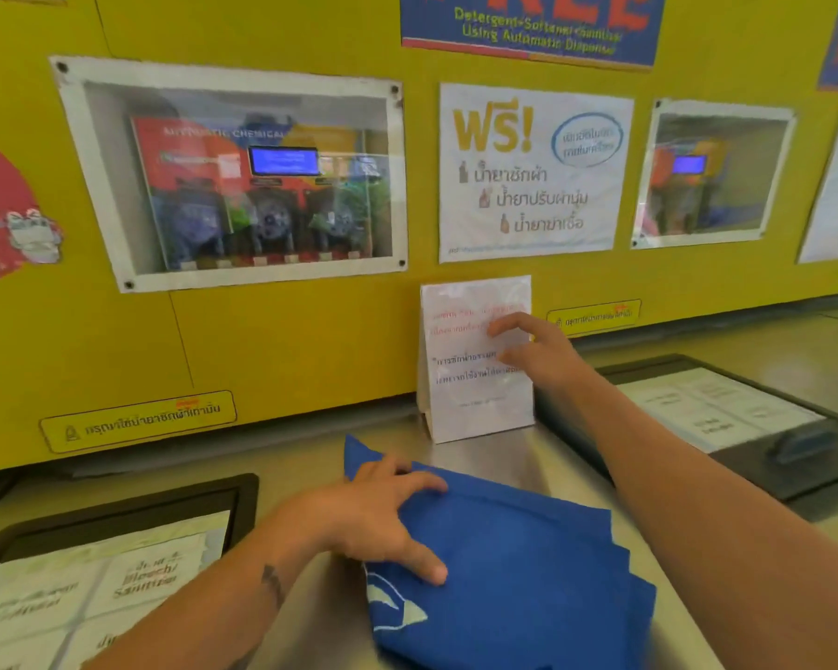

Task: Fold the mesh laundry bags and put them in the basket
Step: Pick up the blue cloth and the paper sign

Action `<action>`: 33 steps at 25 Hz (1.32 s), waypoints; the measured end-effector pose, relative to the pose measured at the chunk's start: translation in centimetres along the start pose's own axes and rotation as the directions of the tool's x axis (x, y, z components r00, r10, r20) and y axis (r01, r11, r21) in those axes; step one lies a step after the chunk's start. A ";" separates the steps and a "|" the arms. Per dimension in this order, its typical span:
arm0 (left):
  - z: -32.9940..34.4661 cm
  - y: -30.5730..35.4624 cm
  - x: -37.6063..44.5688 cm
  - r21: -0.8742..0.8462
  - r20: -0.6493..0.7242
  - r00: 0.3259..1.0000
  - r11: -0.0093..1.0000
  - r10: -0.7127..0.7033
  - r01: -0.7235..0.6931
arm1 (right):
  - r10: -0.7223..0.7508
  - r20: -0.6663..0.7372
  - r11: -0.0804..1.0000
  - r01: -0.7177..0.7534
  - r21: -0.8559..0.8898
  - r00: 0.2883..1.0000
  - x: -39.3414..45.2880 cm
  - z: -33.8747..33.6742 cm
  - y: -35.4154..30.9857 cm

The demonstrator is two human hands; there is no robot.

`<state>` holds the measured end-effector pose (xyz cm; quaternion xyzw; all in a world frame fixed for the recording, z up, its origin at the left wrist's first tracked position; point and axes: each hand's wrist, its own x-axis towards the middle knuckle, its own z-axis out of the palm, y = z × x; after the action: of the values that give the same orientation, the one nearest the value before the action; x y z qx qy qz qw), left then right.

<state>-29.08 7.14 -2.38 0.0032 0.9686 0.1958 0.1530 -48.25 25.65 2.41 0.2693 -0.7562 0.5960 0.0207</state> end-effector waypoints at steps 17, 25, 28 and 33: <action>-3.9 -7.7 -6.8 -0.124 -0.789 0.608 0.992 -0.084 -0.024 | -0.332 0.077 0.892 0.340 -0.299 0.940 -1.2 3.3 -2.8; -4.7 -16.0 -24.6 -0.298 -0.951 0.035 0.942 -0.306 0.153 | -0.531 0.215 0.838 0.545 -0.008 0.820 -3.9 20.7 -12.8; -4.0 -21.2 -33.3 -0.350 -0.933 -0.171 0.906 -0.316 0.237 | -0.578 0.249 0.813 0.576 0.090 0.777 -6.9 29.9 -16.8; -2.9 -31.9 -45.9 -0.557 -0.777 -0.504 0.785 -0.377 0.272 | -0.609 0.330 0.792 0.579 0.195 0.721 -13.0 44.7 -23.2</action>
<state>15.50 -26.40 1.56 -0.4769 0.5988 0.0815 -0.6382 -14.14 -13.48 5.56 0.6069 -0.5954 0.5236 0.0549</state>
